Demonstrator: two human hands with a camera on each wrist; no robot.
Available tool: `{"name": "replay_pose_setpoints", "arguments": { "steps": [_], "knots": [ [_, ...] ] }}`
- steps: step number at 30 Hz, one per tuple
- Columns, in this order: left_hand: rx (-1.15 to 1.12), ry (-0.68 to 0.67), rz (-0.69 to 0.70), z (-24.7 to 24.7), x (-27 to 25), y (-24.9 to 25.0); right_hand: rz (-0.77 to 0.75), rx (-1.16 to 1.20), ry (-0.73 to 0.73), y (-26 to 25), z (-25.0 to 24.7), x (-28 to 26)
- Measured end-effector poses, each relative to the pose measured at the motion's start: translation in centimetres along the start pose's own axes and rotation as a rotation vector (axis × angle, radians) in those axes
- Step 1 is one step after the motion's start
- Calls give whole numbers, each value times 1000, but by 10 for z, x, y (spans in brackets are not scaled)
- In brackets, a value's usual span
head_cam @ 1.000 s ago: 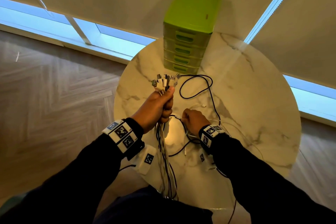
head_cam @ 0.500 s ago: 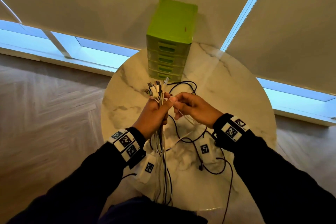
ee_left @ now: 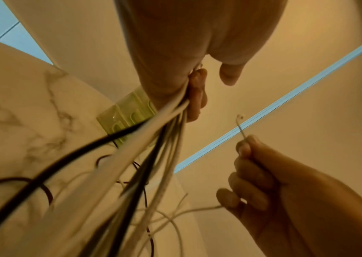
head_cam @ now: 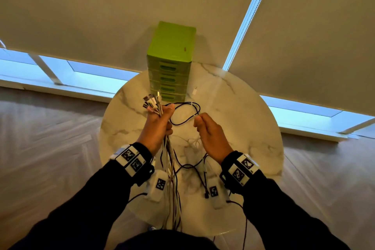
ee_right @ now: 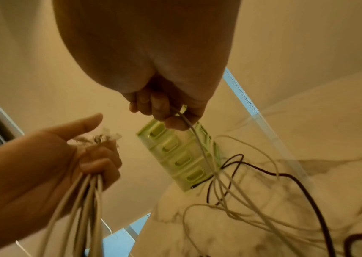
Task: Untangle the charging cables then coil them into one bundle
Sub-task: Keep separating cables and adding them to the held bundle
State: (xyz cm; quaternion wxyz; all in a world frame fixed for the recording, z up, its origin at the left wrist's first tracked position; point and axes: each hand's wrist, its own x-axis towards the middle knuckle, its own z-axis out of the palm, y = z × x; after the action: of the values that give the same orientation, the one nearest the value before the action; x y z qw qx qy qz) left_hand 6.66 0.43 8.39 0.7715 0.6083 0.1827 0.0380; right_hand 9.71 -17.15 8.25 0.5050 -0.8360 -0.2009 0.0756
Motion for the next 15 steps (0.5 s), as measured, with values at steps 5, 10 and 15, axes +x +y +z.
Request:
{"name": "replay_pose_setpoints", "arguments": {
  "steps": [5,10,15],
  "knots": [
    [19,-72,47,20,-14,4,-110,-83,-131,-16,-3,-3],
    [82,-37,44,34,-20,4,-189,-142,-219,-14,-3,-7],
    [95,-47,28,33,-17,-1,-116,-130,-293,-12,-9,-10]
  ]
}}
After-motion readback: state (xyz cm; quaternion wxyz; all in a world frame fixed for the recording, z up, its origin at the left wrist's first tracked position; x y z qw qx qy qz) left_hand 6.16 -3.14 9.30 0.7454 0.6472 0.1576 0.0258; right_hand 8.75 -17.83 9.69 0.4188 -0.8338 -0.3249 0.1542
